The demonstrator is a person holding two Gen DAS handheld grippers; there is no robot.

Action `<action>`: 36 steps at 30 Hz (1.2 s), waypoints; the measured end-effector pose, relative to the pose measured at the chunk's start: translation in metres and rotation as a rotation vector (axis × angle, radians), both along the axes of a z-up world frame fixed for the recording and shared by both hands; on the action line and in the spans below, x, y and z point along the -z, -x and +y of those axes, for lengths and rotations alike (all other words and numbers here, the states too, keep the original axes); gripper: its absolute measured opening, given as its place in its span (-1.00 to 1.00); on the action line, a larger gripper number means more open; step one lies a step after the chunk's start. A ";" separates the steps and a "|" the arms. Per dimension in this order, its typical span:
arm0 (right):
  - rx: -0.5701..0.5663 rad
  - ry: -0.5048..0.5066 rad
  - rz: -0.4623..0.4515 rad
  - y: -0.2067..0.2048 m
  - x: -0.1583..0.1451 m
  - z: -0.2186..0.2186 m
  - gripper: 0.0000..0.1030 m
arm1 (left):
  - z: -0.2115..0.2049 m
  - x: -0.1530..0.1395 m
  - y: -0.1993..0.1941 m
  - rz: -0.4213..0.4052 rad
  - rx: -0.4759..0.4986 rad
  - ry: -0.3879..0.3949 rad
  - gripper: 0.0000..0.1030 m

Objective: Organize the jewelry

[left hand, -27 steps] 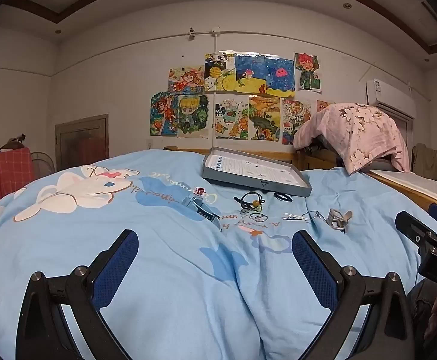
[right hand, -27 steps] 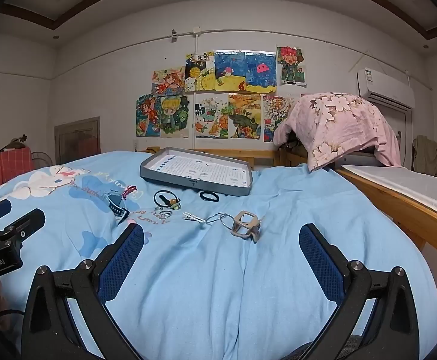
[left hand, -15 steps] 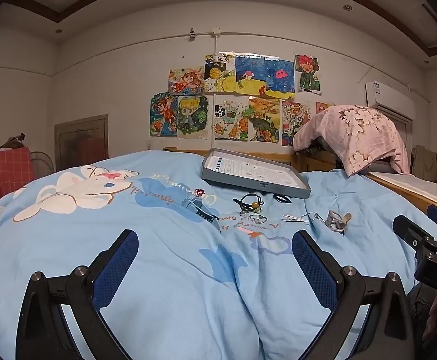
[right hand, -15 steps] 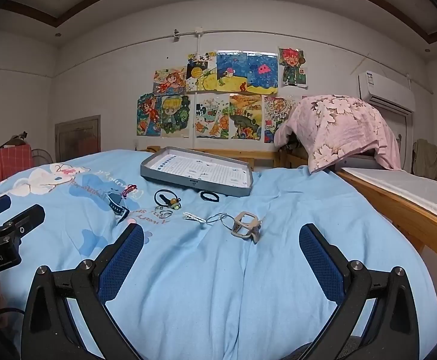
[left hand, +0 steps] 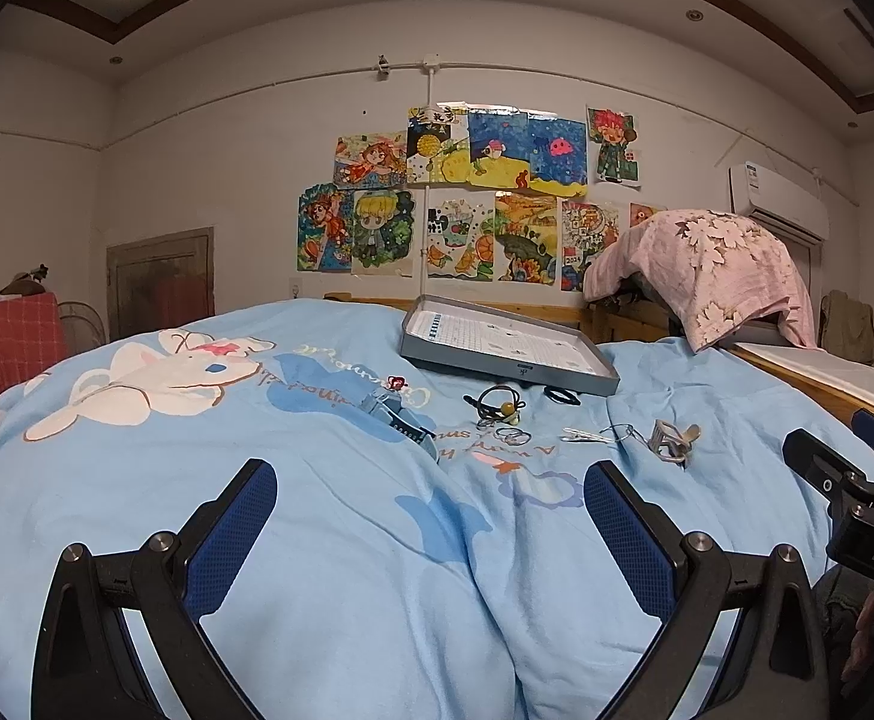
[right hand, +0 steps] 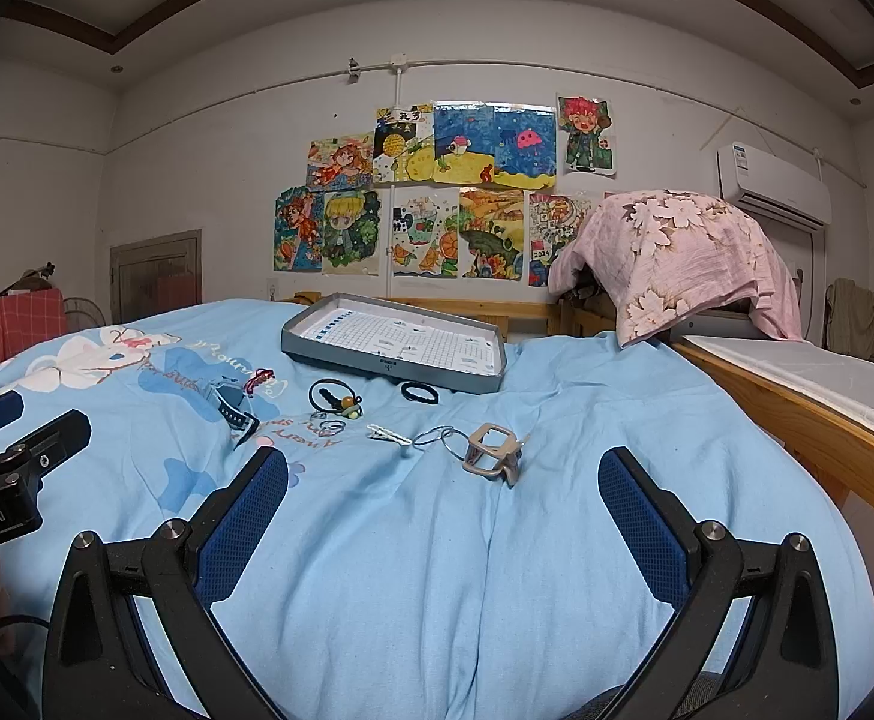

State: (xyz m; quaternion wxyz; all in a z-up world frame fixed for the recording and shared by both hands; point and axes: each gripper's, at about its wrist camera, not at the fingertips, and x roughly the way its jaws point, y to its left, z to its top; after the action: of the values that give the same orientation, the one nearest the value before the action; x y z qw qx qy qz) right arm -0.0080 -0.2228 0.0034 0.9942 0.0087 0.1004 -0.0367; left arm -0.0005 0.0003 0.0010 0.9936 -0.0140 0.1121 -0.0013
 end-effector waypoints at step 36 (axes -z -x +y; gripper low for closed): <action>0.000 -0.009 -0.003 -0.002 0.001 -0.001 0.98 | 0.003 -0.002 0.001 0.003 0.001 0.011 1.00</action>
State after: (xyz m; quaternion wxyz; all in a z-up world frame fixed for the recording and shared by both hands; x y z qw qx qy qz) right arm -0.0063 -0.2236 0.0028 0.9943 0.0134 0.0991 -0.0361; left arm -0.0019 0.0030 0.0033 0.9934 -0.0192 0.1135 -0.0024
